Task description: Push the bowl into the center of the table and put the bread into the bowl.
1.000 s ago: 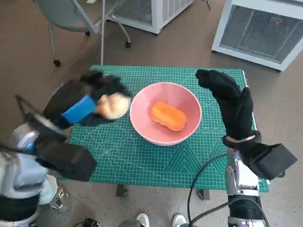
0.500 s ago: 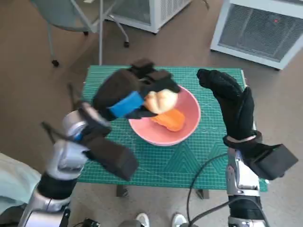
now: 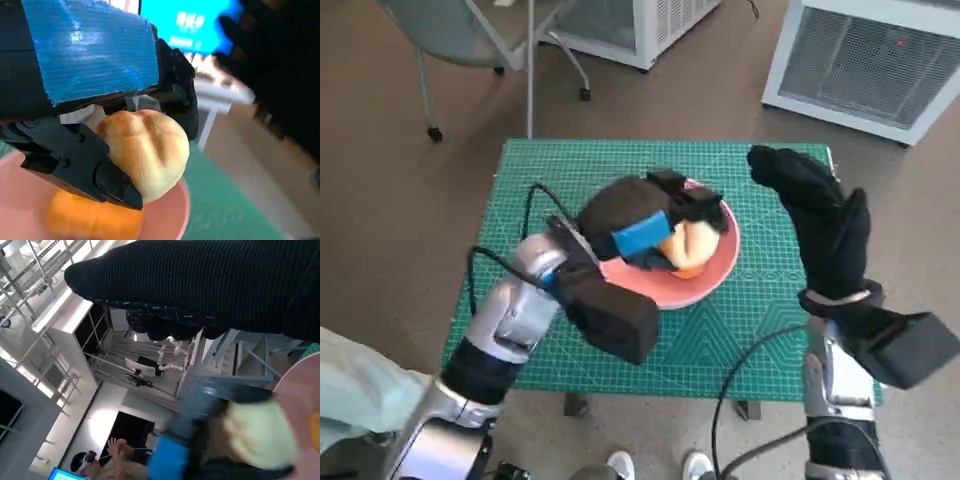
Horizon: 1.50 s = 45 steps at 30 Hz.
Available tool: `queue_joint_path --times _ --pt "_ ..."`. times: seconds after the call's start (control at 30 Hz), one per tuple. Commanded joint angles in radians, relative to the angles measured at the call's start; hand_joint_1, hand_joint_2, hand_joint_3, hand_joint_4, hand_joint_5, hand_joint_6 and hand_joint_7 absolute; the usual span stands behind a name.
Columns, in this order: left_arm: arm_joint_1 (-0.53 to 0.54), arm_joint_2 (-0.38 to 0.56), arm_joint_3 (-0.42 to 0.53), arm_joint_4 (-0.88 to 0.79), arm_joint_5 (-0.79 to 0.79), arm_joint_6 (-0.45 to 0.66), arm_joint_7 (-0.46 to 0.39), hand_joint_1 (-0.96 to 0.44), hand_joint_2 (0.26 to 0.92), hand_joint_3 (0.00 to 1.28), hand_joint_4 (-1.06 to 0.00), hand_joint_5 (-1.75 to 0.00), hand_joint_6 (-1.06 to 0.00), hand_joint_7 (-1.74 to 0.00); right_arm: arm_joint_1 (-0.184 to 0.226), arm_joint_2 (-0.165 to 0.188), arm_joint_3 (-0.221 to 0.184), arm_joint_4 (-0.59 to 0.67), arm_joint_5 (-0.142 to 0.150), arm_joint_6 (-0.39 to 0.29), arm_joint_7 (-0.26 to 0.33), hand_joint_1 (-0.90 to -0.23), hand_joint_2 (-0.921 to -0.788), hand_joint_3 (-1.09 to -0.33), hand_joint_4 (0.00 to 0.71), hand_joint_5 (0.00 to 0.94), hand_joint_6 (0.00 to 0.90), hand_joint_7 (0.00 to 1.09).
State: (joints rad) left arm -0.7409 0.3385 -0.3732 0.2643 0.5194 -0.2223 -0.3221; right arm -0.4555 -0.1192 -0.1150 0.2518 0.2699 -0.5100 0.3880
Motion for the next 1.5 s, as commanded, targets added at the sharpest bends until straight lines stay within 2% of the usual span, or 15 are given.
queue_joint_path --times 0.03,0.13,0.17,0.2,0.23,0.27,0.37,0.43,0.6,0.87,1.2,1.33,1.5 --pt "-0.010 -0.010 0.002 0.002 -0.012 0.022 -0.029 0.00 0.921 0.10 -0.70 -1.15 -0.55 -1.24 0.025 -0.007 -0.005 -0.012 -0.003 0.024 -0.010 -0.682 -0.921 -0.787 0.217 0.003 -0.001 0.49" --pt "0.004 -0.011 0.004 -0.031 -0.015 0.080 -0.064 0.00 0.921 0.21 -0.55 -1.28 -0.44 -1.37 0.026 -0.007 -0.006 -0.015 -0.006 0.025 -0.013 -0.683 -0.921 -0.787 0.218 0.003 -0.001 0.49" --pt "0.009 -0.010 0.004 -0.042 -0.015 0.097 -0.074 0.01 0.865 0.20 -0.46 -1.00 -0.39 -1.09 0.026 -0.006 -0.006 -0.017 -0.008 0.025 -0.014 -0.683 -0.921 -0.787 0.218 0.003 -0.001 0.49" --pt "0.014 -0.008 0.004 -0.060 -0.013 0.127 -0.091 0.02 0.851 0.19 -0.45 -0.85 -0.39 -0.94 0.026 -0.006 -0.006 -0.016 -0.009 0.024 -0.016 -0.683 -0.921 -0.786 0.218 0.003 -0.001 0.49" --pt "0.018 -0.007 0.003 -0.073 -0.011 0.149 -0.104 0.01 0.830 0.15 -0.42 -0.56 -0.39 -0.66 0.025 -0.005 -0.006 -0.015 -0.010 0.024 -0.017 -0.684 -0.921 -0.787 0.218 0.003 -0.001 0.49" --pt "0.023 -0.004 0.002 -0.091 -0.007 0.174 -0.119 0.00 0.821 0.12 -0.39 -0.36 -0.39 -0.46 0.023 -0.005 -0.006 -0.012 -0.010 0.023 -0.018 -0.684 -0.921 -0.787 0.218 0.003 -0.001 0.49" --pt "0.031 0.005 0.000 -0.133 0.004 0.225 -0.146 -0.03 0.806 0.07 -0.33 -0.12 -0.38 -0.19 0.020 -0.004 -0.006 -0.009 -0.011 0.022 -0.021 -0.685 -0.921 -0.787 0.219 0.003 -0.001 0.50" --pt "0.034 0.012 0.000 -0.155 0.014 0.246 -0.151 -0.04 0.797 0.05 -0.31 -0.06 -0.37 -0.13 0.019 -0.002 -0.005 -0.007 -0.012 0.021 -0.023 -0.684 -0.921 -0.788 0.219 0.003 -0.001 0.50" --pt "0.050 0.037 0.019 -0.175 0.026 0.214 -0.111 -0.08 0.779 0.03 -0.25 -0.01 -0.36 -0.06 0.016 -0.001 -0.003 -0.004 -0.016 0.019 -0.027 -0.680 -0.921 -0.788 0.219 0.003 -0.001 0.50" --pt "0.062 0.072 0.089 -0.174 -0.030 0.130 -0.072 -0.27 0.779 0.02 -0.15 0.00 -0.31 -0.01 0.006 -0.002 -0.002 -0.003 -0.011 0.024 -0.027 -0.682 -0.921 -0.787 0.221 0.003 -0.001 0.50" --pt "0.093 0.079 0.217 -0.189 -0.201 0.026 -0.053 -0.30 0.777 0.01 -0.12 0.00 -0.28 0.00 -0.017 -0.007 -0.008 -0.003 -0.003 0.036 -0.026 -0.684 -0.921 -0.783 0.223 0.004 -0.001 0.50" --pt "0.105 0.055 0.279 -0.166 -0.306 -0.046 -0.030 -0.34 0.803 0.02 -0.12 0.00 -0.28 0.00 -0.033 -0.011 -0.011 -0.003 -0.004 0.043 -0.029 -0.684 -0.921 -0.780 0.225 0.005 -0.001 0.50" --pt "0.100 -0.001 0.346 -0.079 -0.409 -0.171 0.033 -0.45 0.878 0.05 -0.12 0.00 -0.30 -0.01 -0.056 -0.015 -0.014 -0.007 -0.009 0.055 -0.037 -0.688 -0.921 -0.777 0.229 0.006 -0.001 0.51"
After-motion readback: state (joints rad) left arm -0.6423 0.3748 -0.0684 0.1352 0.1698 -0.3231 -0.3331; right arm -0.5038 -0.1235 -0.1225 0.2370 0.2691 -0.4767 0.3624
